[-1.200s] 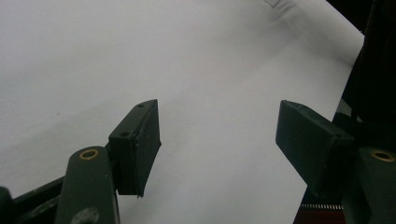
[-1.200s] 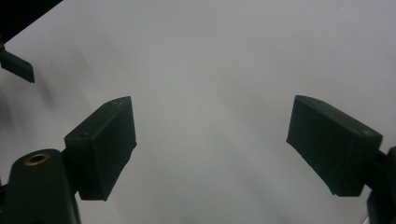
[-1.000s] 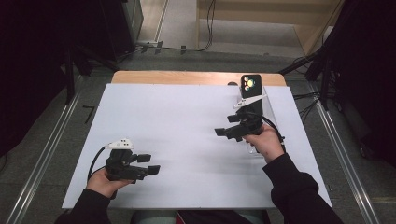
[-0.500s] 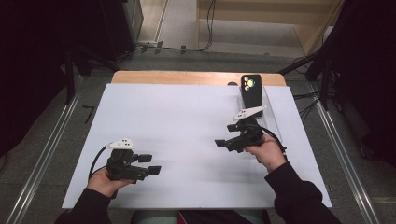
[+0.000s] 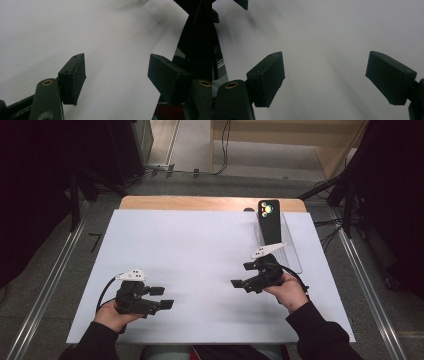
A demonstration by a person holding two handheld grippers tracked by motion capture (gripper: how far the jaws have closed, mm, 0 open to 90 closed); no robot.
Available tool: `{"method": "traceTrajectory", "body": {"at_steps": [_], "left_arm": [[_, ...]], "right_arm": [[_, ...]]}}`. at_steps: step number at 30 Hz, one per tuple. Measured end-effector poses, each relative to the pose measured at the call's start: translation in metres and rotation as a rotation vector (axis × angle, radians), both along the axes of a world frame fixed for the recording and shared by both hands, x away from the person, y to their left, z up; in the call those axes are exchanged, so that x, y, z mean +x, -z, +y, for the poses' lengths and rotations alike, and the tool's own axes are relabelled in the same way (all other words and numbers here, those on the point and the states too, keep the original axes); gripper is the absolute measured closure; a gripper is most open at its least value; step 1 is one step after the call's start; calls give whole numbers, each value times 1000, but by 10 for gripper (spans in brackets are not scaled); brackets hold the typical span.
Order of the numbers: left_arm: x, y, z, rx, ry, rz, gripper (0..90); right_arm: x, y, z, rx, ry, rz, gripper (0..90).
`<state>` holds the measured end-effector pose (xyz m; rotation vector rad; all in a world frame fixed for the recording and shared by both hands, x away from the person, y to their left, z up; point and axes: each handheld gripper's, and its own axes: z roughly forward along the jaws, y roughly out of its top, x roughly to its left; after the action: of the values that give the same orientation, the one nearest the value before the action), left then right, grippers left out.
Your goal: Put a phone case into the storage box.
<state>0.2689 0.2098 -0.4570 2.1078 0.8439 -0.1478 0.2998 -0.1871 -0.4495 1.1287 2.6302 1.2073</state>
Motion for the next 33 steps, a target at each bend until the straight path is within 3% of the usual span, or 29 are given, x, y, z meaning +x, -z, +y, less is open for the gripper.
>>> {"method": "traceTrajectory", "body": {"at_steps": [33], "left_arm": [[-1,0,-2,-2,10,-3,306]], "right_arm": [[-42,21,-45,-3,34,47,138]]}}
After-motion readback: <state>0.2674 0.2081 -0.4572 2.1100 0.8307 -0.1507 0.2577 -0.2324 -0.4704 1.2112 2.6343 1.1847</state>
